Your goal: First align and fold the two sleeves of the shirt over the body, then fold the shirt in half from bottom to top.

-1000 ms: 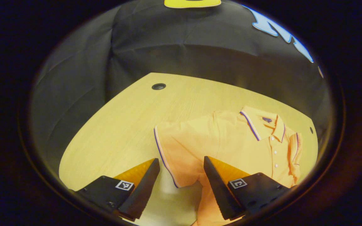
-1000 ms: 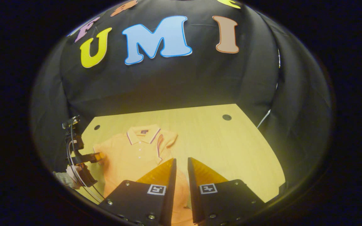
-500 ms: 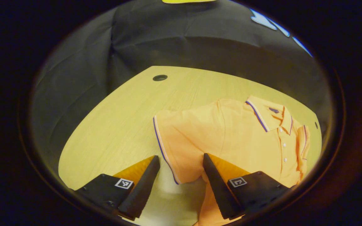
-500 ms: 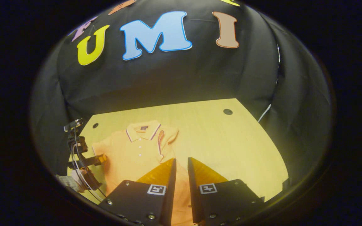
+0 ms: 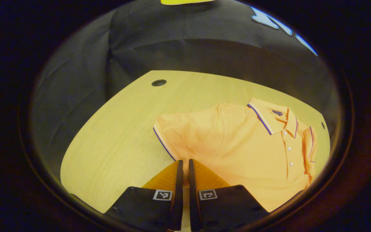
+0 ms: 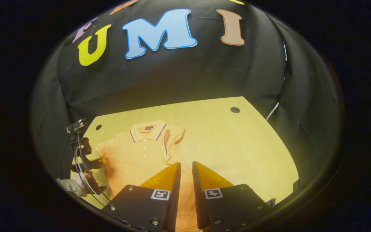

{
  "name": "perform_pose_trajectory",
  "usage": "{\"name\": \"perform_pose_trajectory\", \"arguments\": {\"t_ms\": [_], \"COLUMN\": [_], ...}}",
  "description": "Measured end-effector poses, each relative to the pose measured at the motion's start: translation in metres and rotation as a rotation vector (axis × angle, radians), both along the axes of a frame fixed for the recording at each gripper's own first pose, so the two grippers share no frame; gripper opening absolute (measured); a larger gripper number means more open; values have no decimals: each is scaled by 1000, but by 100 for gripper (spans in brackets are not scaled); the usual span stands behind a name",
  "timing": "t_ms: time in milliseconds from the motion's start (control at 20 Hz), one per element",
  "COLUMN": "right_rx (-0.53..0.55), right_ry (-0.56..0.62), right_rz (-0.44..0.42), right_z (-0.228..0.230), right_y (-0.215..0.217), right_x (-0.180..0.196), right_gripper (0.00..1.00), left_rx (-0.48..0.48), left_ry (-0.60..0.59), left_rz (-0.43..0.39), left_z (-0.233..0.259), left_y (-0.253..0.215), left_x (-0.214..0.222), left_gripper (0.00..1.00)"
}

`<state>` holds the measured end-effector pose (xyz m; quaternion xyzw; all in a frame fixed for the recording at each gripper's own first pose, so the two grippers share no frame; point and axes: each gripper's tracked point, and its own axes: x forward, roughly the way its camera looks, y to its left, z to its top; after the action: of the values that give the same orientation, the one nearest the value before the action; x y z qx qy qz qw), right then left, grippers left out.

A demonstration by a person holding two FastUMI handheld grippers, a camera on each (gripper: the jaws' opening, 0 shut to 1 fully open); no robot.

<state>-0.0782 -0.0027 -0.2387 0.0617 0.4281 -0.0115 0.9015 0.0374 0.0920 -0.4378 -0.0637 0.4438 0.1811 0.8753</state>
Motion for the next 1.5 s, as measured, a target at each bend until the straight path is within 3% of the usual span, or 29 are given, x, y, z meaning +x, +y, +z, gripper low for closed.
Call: {"name": "perform_pose_trajectory", "arguments": {"t_ms": [100,300,500,1000,1250,1500], "right_rx": [4,14,24,50,64,73], "right_ry": [3,6,0,0,13,25], "right_rz": [-10,-20,-34,-89,-135,-164], "right_z": [-2,-2,-4,-6,-12,-16], "right_y": [-2,-3,-5,-20,-34,-47], "right_x": [-2,-6,-7,-24,-38,-50], "right_gripper": [24,24,24,24,24,24], "left_rx": [20,75,128,230,207,85], "left_ry": [24,72,16,-93,-95,-77], "left_rz": [-29,-144,-225,-578,-729,-773], "left_z": [1,5,30,75,66,53], "left_y": [-2,-6,-21,-125,-184,-218], "left_x": [2,12,32,68,55,36], "left_gripper": [7,7,7,7,10,10]}}
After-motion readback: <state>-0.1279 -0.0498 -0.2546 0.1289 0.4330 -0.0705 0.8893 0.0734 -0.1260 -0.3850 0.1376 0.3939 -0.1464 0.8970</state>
